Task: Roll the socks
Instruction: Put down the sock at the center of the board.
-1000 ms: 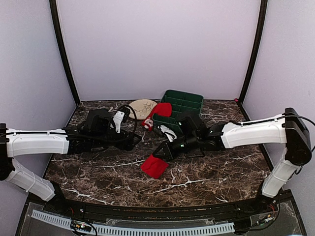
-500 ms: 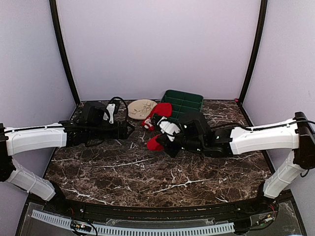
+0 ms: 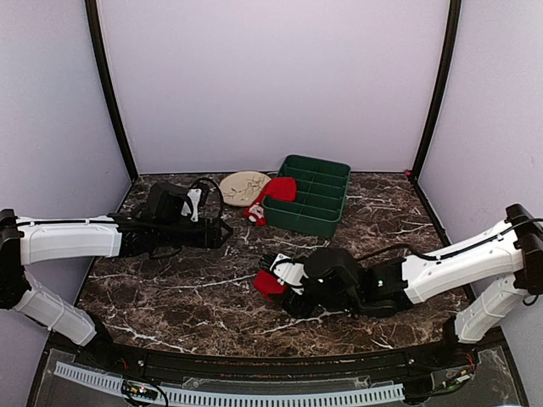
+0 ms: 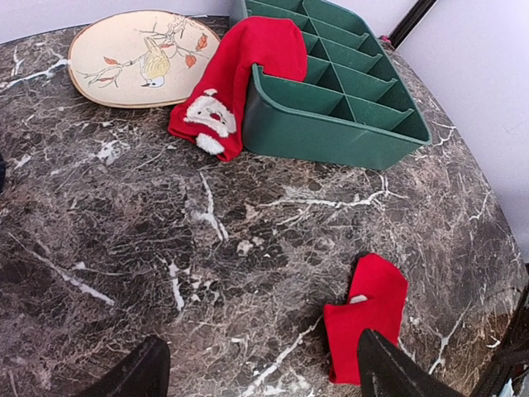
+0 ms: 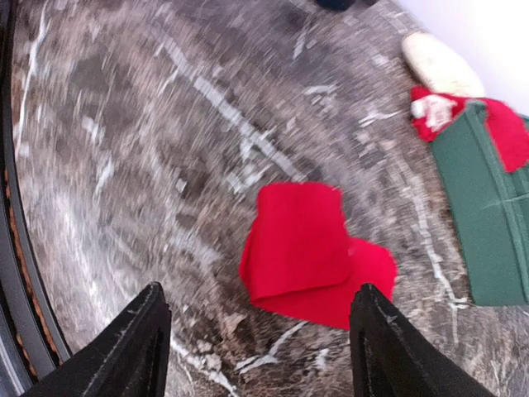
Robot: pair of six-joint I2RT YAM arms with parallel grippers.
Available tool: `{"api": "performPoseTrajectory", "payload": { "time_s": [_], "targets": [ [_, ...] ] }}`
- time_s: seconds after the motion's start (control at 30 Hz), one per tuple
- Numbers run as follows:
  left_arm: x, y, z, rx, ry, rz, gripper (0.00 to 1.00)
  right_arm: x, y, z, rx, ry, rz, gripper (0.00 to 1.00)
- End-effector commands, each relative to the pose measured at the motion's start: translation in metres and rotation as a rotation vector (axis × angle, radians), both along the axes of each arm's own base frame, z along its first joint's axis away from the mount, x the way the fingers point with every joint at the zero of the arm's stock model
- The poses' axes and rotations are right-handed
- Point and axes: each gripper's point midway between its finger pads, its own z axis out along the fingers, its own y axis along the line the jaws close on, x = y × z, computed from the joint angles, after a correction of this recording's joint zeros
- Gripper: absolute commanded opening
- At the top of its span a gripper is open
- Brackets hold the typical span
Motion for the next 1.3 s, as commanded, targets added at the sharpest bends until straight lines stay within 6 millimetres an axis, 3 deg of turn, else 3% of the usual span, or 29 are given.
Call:
{"api": "performPoseTrajectory", "payload": {
  "time_s": [0.0,0.13,0.27,0.37,0.43,0.5,0.57,0.9,1.27],
  "targets": [
    [-0.002,-0.013,0.001,-0.043,-0.003,-0.074,0.80,0.027,-0.012,0.039,0.123,-0.066,-0.173,0.71],
    [-0.007,-0.027,-0.005,-0.049,0.017,-0.165,0.80,0.063,-0.028,0.034,0.159,0.000,-0.326,0.69],
    [-0.012,-0.045,-0.016,-0.037,0.075,-0.272,0.79,0.093,-0.039,0.025,0.181,0.080,-0.444,0.60],
    [-0.015,-0.058,-0.035,-0.019,0.147,-0.343,0.79,0.110,-0.045,0.016,0.205,0.156,-0.495,0.47],
    [-0.015,-0.064,-0.043,-0.021,0.179,-0.368,0.79,0.117,-0.047,0.010,0.231,0.211,-0.505,0.33],
    [-0.017,-0.072,-0.048,-0.035,0.214,-0.402,0.78,0.120,-0.046,0.006,0.256,0.270,-0.499,0.18],
    [-0.018,-0.078,-0.053,-0.035,0.248,-0.421,0.76,0.119,-0.042,0.003,0.266,0.310,-0.477,0.12],
    [-0.022,-0.099,-0.081,0.019,0.360,-0.501,0.67,0.103,-0.027,-0.032,0.257,0.532,-0.393,0.11],
    [-0.028,-0.110,-0.104,0.021,0.445,-0.553,0.61,0.105,-0.033,-0.058,0.234,0.621,-0.403,0.11]
  ]
}}
